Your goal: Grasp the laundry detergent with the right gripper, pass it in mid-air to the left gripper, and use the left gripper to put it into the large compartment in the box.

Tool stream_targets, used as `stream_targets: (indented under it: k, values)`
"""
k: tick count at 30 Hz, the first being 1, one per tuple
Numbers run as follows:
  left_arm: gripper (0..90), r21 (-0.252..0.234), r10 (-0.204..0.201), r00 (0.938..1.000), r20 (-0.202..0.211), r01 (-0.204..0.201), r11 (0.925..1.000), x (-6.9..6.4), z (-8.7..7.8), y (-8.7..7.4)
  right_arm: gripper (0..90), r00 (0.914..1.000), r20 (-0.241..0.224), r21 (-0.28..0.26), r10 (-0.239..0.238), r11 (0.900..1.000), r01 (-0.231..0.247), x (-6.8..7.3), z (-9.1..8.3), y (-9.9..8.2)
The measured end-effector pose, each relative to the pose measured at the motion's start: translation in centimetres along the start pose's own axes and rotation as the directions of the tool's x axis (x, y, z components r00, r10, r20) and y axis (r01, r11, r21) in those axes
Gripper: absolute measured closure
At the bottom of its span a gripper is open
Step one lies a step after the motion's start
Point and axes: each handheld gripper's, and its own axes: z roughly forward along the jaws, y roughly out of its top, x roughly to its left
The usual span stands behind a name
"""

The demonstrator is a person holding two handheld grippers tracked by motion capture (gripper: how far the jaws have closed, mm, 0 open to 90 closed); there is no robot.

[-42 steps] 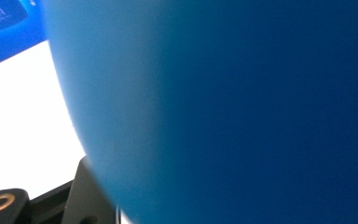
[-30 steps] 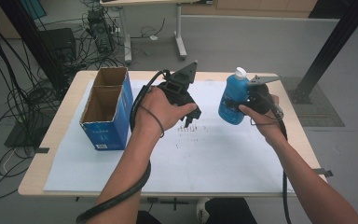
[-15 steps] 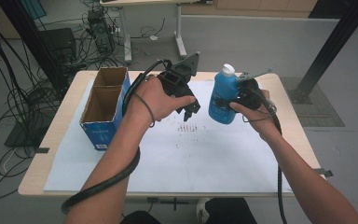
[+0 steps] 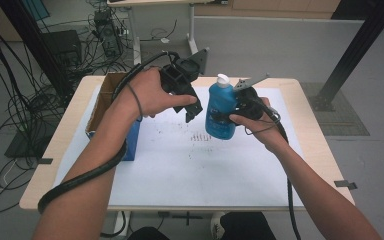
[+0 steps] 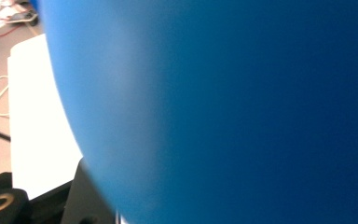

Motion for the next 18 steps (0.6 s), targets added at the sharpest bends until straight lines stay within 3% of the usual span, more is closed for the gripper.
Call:
stream_targets:
  k: [9, 15, 18]
  values:
    - [5.2, -0.013, 0.069, 0.9975, -0.014, -0.070, 0.9975, 0.9, -1.5, -0.1, 44.0, 0.9940, -0.088, 0.022, -0.065, 0.9975, 0.067, 1.6, 1.6, 0.7]
    - [4.9, -0.019, 0.104, 0.9943, -0.024, -0.104, 0.9944, 1.2, -2.4, -0.2, 43.9, 0.9866, -0.138, 0.028, -0.086, 0.9955, 0.091, 2.6, 2.5, 1.0]
    - [4.8, -0.024, 0.138, 0.9904, -0.015, -0.138, 0.9901, 1.2, -2.9, -0.2, 43.9, 0.9782, -0.174, 0.024, -0.113, 0.9927, 0.119, 3.4, 3.2, 1.4]
